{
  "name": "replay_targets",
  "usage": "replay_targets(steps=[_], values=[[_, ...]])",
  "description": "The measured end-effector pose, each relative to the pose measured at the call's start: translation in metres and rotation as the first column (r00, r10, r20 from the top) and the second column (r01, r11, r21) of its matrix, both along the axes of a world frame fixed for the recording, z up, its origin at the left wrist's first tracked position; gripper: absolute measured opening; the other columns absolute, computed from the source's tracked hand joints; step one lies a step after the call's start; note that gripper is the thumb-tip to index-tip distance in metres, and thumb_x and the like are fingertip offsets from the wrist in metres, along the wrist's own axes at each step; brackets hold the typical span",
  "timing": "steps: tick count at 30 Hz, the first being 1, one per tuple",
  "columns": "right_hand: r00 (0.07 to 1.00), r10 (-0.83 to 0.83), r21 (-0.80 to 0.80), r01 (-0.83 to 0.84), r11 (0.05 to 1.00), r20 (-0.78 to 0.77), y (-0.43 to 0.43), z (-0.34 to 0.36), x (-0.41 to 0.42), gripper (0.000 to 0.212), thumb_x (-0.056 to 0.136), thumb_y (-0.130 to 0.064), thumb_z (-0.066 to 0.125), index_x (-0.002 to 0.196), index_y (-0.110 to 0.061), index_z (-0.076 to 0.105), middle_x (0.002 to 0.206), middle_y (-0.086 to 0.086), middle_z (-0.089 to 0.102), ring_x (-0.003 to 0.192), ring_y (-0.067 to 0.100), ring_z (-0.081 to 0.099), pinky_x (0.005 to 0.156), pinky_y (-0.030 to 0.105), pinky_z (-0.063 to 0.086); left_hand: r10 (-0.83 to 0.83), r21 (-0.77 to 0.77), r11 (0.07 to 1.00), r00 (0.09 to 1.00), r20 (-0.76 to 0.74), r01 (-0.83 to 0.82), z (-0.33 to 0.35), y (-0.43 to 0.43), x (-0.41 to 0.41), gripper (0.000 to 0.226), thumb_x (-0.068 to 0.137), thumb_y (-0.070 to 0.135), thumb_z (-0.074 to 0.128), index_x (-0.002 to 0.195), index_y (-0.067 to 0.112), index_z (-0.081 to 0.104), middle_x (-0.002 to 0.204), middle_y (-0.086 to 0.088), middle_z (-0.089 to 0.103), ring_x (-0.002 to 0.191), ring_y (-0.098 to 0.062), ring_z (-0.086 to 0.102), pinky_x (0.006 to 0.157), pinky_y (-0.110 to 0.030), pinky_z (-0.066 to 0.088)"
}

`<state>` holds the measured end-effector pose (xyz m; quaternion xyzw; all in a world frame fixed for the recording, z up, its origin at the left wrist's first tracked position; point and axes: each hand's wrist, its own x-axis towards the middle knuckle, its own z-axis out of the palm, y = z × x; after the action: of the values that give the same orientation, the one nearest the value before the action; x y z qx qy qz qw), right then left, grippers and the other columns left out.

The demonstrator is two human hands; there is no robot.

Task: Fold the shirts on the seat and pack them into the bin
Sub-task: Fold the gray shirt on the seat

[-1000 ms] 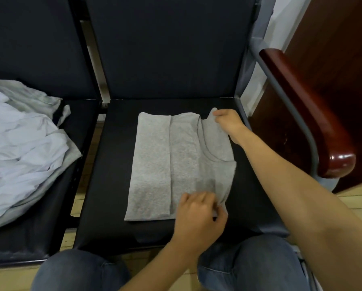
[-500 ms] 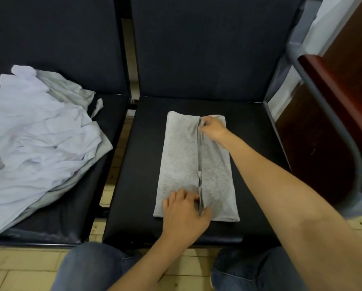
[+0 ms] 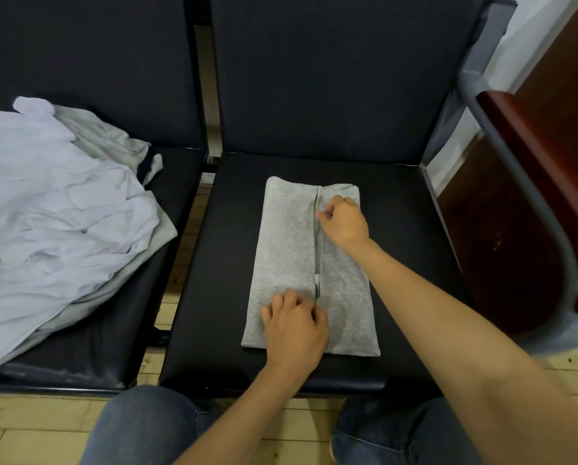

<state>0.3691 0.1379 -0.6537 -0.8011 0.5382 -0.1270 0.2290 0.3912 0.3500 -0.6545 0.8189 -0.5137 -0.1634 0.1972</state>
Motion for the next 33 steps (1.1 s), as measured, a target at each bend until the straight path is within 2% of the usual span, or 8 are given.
replay_targets(steps=[2, 6, 11, 18, 21, 24, 28, 33], values=[[0.999, -0.004, -0.047, 0.002, 0.999, -0.044, -0.005, -0.001, 0.008, 0.033, 0.094, -0.031, 0.054, 0.113, -0.003, 0.054, 0.116, 0.015, 0.055, 0.108, 0.03, 0.053, 0.083, 0.042, 0.049, 0.007, -0.051, 0.999, 1.0, 0.004, -0.007, 0.0, -0.003, 0.0, 0.053, 0.086, 0.042, 0.014, 0.093, 0.019, 0.061, 0.099, 0.004, 0.053, 0.096, -0.017, 0.044, 0.082, -0.03, 0.025], [0.994, -0.009, -0.102, -0.002, 0.995, -0.105, -0.013, -0.005, 0.017, 0.04, 0.095, -0.03, 0.053, 0.124, -0.003, 0.049, 0.123, 0.018, 0.052, 0.115, 0.031, 0.05, 0.085, 0.041, 0.046, 0.089, -0.171, 0.982, 0.995, 0.037, -0.082, -0.009, -0.012, 0.001, 0.029, 0.086, 0.042, 0.036, 0.09, 0.024, 0.057, 0.084, 0.005, 0.057, 0.079, -0.017, 0.052, 0.073, -0.033, 0.034], [0.994, 0.002, -0.11, -0.014, 0.994, -0.109, -0.015, -0.01, 0.019, 0.042, 0.091, -0.037, 0.056, 0.121, -0.008, 0.051, 0.12, 0.014, 0.052, 0.113, 0.03, 0.049, 0.088, 0.047, 0.048, 0.12, -0.09, 0.988, 0.988, -0.098, -0.129, -0.01, -0.023, 0.004, 0.025, 0.091, 0.049, 0.052, 0.1, 0.028, 0.063, 0.103, 0.008, 0.047, 0.102, -0.011, 0.039, 0.08, -0.026, 0.014], [0.999, -0.031, -0.22, 0.022, 0.975, -0.036, -0.019, -0.012, 0.024, 0.026, 0.097, -0.022, 0.046, 0.101, -0.003, 0.063, 0.103, 0.014, 0.061, 0.101, 0.027, 0.056, 0.085, 0.042, 0.049, 0.212, -0.118, 0.961, 0.943, -0.256, -0.248, -0.004, -0.024, 0.009, 0.015, 0.093, 0.033, 0.051, 0.081, 0.025, 0.055, 0.095, 0.011, 0.046, 0.093, -0.006, 0.036, 0.087, -0.023, 0.017], [1.0, -0.013, -0.174, 0.015, 0.985, 0.018, -0.018, -0.016, 0.027, 0.026, 0.098, -0.023, 0.045, 0.099, -0.004, 0.063, 0.104, 0.013, 0.06, 0.102, 0.028, 0.056, 0.091, 0.043, 0.046, 0.201, -0.106, 0.969, 0.964, -0.173, -0.221, -0.007, -0.022, 0.007, 0.012, 0.089, 0.025, 0.056, 0.081, 0.021, 0.048, 0.094, 0.005, 0.047, 0.091, -0.012, 0.04, 0.09, -0.028, 0.027], [1.0, 0.007, -0.113, -0.006, 0.994, 0.006, -0.012, -0.019, 0.024, 0.026, 0.099, -0.026, 0.044, 0.109, -0.007, 0.06, 0.119, 0.012, 0.055, 0.116, 0.029, 0.046, 0.103, 0.042, 0.035, 0.153, -0.275, 0.948, 0.987, -0.05, -0.161, -0.016, -0.023, 0.004, 0.026, 0.078, 0.013, 0.069, 0.099, 0.014, 0.054, 0.103, -0.006, 0.057, 0.093, -0.023, 0.055, 0.082, -0.041, 0.049], [0.991, 0.061, -0.126, -0.045, 0.991, 0.12, 0.011, -0.006, 0.011, 0.036, 0.101, -0.022, 0.04, 0.133, -0.008, 0.049, 0.14, 0.012, 0.045, 0.131, 0.026, 0.037, 0.11, 0.039, 0.03, -0.107, -0.227, 0.961, 0.97, 0.218, 0.157, -0.025, -0.023, 0.006, 0.04, 0.095, 0.025, 0.037, 0.126, 0.009, 0.058, 0.134, -0.012, 0.055, 0.127, -0.027, 0.05, 0.103, -0.048, 0.042], [0.965, 0.199, -0.059, -0.212, 0.976, -0.168, 0.061, -0.005, -0.033, 0.052, 0.104, -0.036, 0.023, 0.153, -0.021, 0.013, 0.161, 0.005, 0.004, 0.148, 0.021, -0.005, 0.119, 0.04, -0.001, -0.209, 0.037, 0.978, 0.945, 0.251, 0.206, -0.04, -0.012, 0.008, 0.064, 0.101, 0.046, 0.008, 0.137, 0.013, 0.049, 0.144, -0.006, 0.047, 0.135, -0.024, 0.041, 0.112, -0.05, 0.025]])
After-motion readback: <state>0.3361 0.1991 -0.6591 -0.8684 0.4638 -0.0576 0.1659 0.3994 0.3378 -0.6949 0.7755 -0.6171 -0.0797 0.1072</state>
